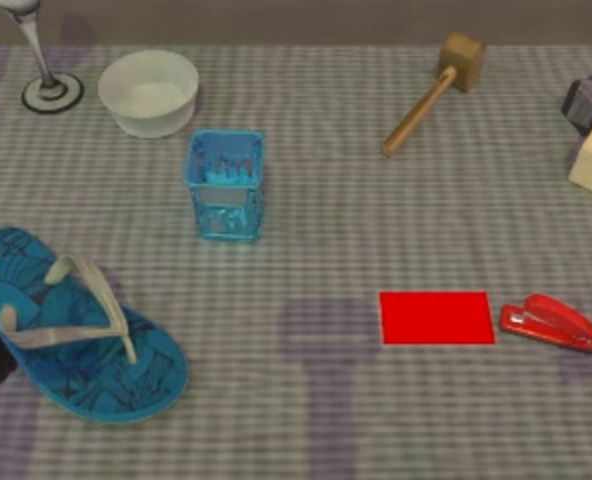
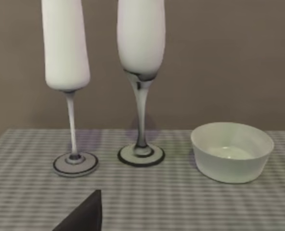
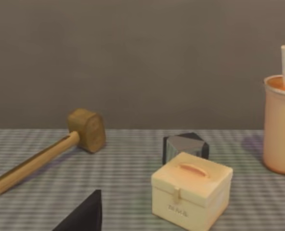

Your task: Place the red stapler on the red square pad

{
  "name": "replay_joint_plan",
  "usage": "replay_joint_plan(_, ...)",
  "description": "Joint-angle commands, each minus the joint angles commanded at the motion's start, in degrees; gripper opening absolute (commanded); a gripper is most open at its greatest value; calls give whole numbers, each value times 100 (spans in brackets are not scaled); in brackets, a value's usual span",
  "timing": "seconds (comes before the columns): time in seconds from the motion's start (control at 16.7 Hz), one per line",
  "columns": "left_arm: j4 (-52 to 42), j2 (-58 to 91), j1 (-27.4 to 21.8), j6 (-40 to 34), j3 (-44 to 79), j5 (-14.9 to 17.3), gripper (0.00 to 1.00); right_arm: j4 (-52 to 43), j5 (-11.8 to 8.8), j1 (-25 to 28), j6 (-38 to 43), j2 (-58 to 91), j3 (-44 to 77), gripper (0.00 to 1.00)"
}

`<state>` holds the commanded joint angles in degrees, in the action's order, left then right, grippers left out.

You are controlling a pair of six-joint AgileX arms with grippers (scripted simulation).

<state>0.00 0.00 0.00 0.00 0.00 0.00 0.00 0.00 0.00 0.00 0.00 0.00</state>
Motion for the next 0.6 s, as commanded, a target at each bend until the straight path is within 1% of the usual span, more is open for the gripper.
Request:
replay_joint_plan(0.18, 0, 0, 0, 0, 0, 0, 100, -48, -3, 15, -39, 58, 57, 100)
replay_joint_plan(0.3, 0, 0, 0, 0, 0, 0, 100, -290, -9, 84, -232, 358, 352, 100)
replay_joint_plan(0.42, 0, 0, 0, 0, 0, 0, 100, -696, -13, 191, -556, 902, 865, 100)
replay_joint_plan(0.6, 0, 0, 0, 0, 0, 0, 100, -1537, -9, 400, -1227, 2162, 1921, 100)
